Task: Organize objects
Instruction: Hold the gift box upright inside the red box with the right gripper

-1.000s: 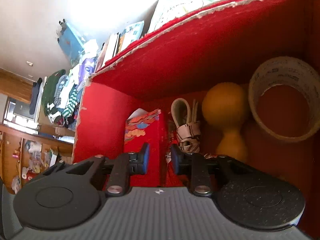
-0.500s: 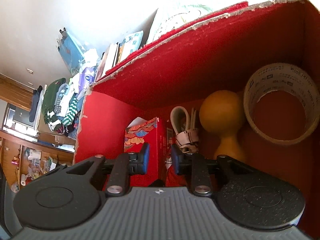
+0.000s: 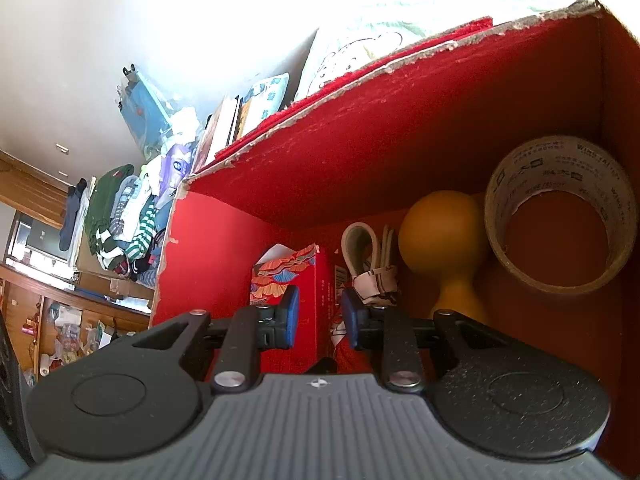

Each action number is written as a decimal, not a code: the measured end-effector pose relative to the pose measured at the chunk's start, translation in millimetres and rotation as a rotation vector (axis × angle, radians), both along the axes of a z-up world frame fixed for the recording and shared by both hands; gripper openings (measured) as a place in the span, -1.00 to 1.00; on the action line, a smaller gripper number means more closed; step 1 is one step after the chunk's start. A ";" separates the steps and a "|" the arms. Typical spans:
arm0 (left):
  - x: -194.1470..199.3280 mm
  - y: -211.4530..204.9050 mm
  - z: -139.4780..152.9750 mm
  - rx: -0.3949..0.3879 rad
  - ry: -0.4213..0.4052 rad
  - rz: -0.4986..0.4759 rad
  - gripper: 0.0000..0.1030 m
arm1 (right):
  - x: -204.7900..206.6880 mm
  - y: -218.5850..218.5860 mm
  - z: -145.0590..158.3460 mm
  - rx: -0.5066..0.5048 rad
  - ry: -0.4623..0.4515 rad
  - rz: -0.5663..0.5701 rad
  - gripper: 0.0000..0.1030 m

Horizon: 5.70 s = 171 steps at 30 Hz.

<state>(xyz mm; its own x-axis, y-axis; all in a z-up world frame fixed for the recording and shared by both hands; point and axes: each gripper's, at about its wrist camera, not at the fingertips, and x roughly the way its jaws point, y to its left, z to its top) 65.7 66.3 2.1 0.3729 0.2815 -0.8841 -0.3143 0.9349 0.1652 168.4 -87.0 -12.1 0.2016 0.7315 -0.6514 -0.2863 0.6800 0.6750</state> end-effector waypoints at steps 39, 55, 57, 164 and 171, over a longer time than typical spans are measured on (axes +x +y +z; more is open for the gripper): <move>6.2 -1.1 -9.1 0.051 0.002 -0.006 0.95 | -4.2 2.6 -1.0 0.001 -0.011 -0.043 -0.47; 6.7 -1.8 -8.4 0.038 -0.005 -0.005 0.96 | -3.3 1.6 -0.9 -0.002 -0.013 -0.049 -0.47; 6.7 -1.8 -8.4 0.038 -0.004 -0.004 0.96 | -3.5 1.8 -0.7 -0.002 -0.014 -0.049 -0.47; 4.9 -1.5 -8.2 0.045 -0.030 0.020 0.96 | -6.9 7.1 0.9 -0.004 -0.042 -0.057 -0.47; 4.4 -1.1 -8.1 0.045 -0.030 0.022 0.96 | -7.4 7.5 1.0 -0.005 -0.042 -0.057 -0.47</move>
